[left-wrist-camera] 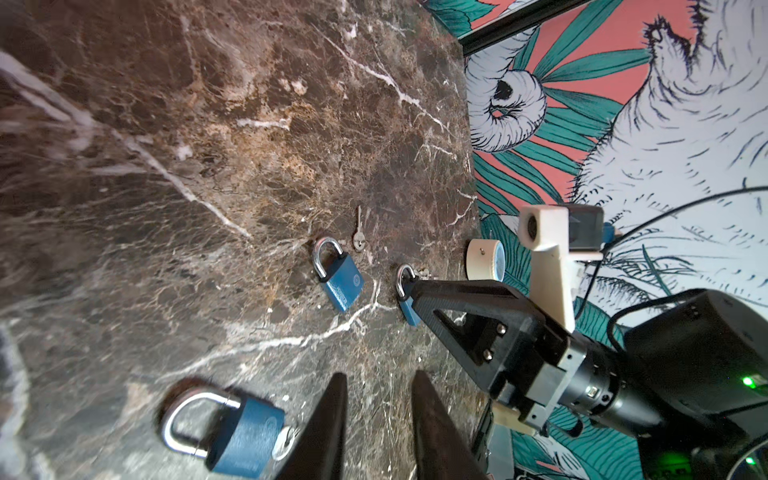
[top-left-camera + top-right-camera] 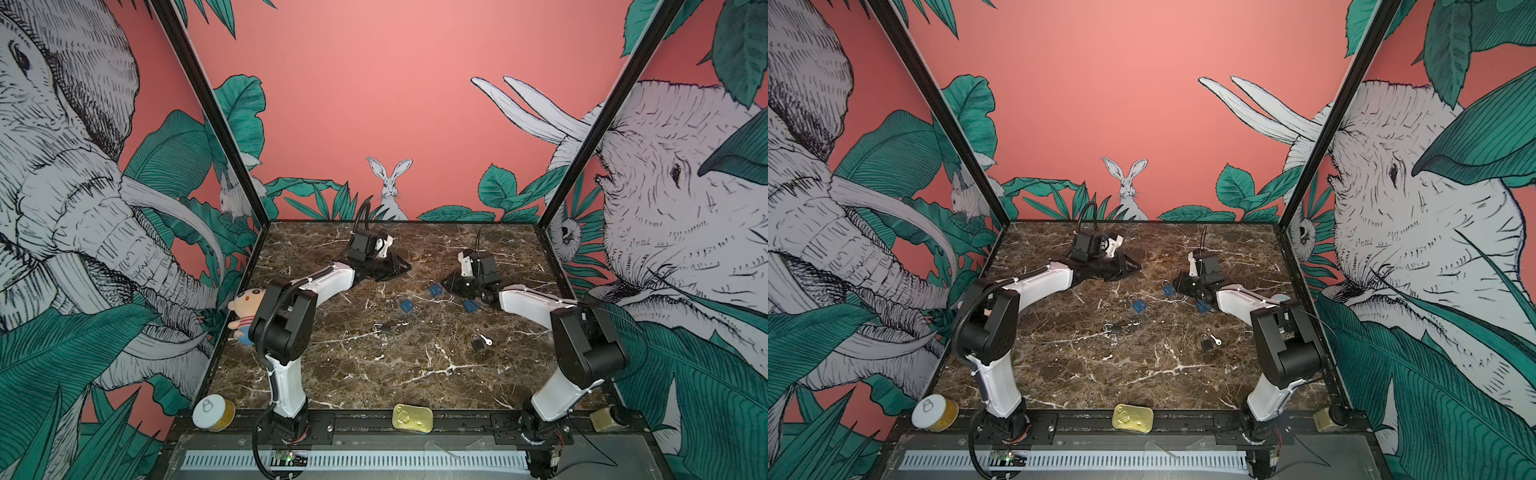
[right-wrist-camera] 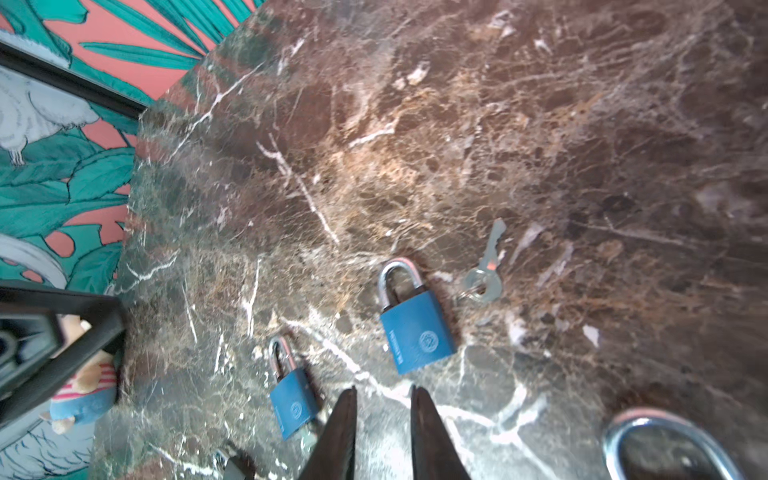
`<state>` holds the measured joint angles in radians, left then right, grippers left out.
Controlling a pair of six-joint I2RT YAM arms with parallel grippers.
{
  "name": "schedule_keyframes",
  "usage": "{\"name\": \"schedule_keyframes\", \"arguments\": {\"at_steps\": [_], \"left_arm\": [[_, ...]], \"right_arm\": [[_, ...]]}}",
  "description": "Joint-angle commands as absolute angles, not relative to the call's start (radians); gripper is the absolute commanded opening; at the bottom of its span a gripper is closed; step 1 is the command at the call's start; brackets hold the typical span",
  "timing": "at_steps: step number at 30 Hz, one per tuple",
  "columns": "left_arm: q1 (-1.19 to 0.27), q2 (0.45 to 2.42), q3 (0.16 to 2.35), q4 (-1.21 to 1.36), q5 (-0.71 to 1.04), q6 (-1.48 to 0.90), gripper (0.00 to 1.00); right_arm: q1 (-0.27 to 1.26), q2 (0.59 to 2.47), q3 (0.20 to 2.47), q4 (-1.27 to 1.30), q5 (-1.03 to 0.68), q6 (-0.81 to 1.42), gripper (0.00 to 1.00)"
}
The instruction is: Lock with the key
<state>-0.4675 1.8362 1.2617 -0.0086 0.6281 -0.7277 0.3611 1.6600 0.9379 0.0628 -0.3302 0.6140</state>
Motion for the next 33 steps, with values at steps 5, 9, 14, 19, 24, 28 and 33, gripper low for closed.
{"name": "schedule_keyframes", "arguments": {"at_steps": [5,9,14,19,24,28,33], "left_arm": [[-0.457,1.609,1.087,-0.134,0.491,-0.598,0.29],[-0.445,1.495,0.98,-0.158,0.439,-0.584,0.3],[-0.397,1.395,0.844,-0.094,0.427,-0.627,0.3],[-0.36,1.351,0.773,-0.025,0.451,-0.688,0.3],[-0.329,1.289,0.772,-0.083,0.45,-0.652,0.3],[-0.297,1.262,0.742,-0.056,0.446,-0.669,0.3],[-0.275,1.283,0.734,-0.022,0.476,-0.691,0.3]], "right_arm": [[0.546,1.571,0.948,-0.088,-0.151,0.472,0.24],[0.626,1.559,0.942,-0.103,-0.117,0.438,0.25],[0.707,1.572,0.974,-0.149,-0.047,0.353,0.3],[0.731,1.66,1.038,-0.165,-0.028,0.287,0.39],[0.759,1.763,1.126,-0.197,0.008,0.232,0.43],[0.766,1.836,1.19,-0.219,0.035,0.21,0.44],[0.779,1.914,1.271,-0.271,0.046,0.164,0.47]]}}
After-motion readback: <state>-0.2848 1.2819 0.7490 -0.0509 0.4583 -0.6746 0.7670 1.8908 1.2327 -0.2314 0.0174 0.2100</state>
